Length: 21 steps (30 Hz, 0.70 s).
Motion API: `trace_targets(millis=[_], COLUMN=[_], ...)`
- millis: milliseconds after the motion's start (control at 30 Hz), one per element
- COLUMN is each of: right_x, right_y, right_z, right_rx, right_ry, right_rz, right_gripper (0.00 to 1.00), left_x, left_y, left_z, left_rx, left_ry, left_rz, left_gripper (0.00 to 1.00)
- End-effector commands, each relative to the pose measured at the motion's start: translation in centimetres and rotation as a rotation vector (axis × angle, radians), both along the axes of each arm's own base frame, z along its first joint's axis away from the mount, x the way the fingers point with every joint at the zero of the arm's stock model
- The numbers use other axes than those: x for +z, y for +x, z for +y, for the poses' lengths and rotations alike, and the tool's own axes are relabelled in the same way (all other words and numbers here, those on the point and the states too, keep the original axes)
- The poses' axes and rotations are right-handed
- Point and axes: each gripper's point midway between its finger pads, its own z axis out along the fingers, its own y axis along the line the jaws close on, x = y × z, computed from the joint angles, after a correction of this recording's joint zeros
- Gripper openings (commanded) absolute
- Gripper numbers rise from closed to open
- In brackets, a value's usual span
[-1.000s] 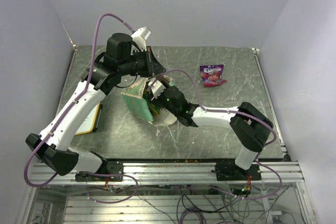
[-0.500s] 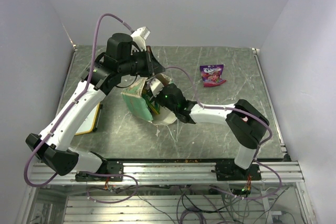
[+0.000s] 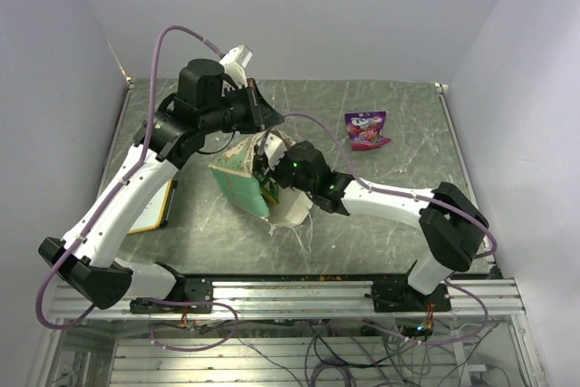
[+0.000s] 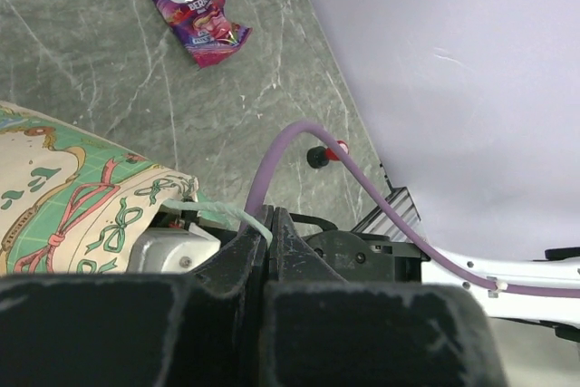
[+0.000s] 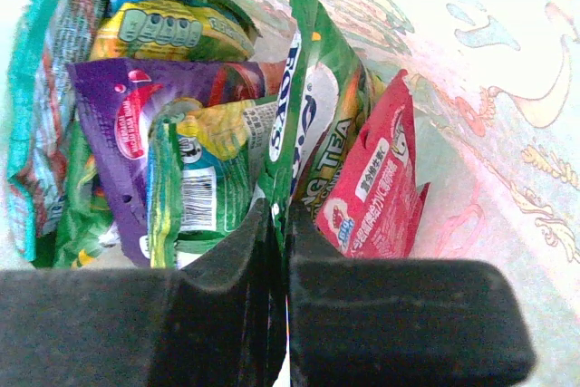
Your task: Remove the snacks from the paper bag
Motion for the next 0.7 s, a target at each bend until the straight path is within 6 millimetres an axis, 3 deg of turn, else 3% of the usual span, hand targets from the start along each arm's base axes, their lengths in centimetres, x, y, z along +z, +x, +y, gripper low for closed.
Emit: trace_targets(millis=[0,67,300,600,667], right_x=[5.9,5.4,7.7,11.9,13.7], right_y=[-1.7,-2.6,-4.6,-6.1,-6.2], right_z=[1.0,0.4,-0.8,-2.6,-2.8], right_rx=[0.054,0.06,0.057,0.01,0.004], right_ry=[0.155,0.153,0.242,0.34,0.363], right_rz=[-0.034,0.0,0.075,0.137,0.137], right_gripper=[0.0,0.0,0.0,0.0,0.0], left_x=[2.7,2.8,2.7,2.6,2.7], left_y=[0.7,0.8,0.5,-0.2,-0.3], left_z=[1.2,1.4,2.0,2.2,2.1], left_rx=[0.067,0.072,0.085,0.061,0.055], left_ry=[-0.054,-0.057,-0.059,-0.047,-0.05], left_rz=[-0.071,-0.068,-0.046,-0.029,-0.027], left_gripper=[0.07,0.07,0.07,0.07,0.07])
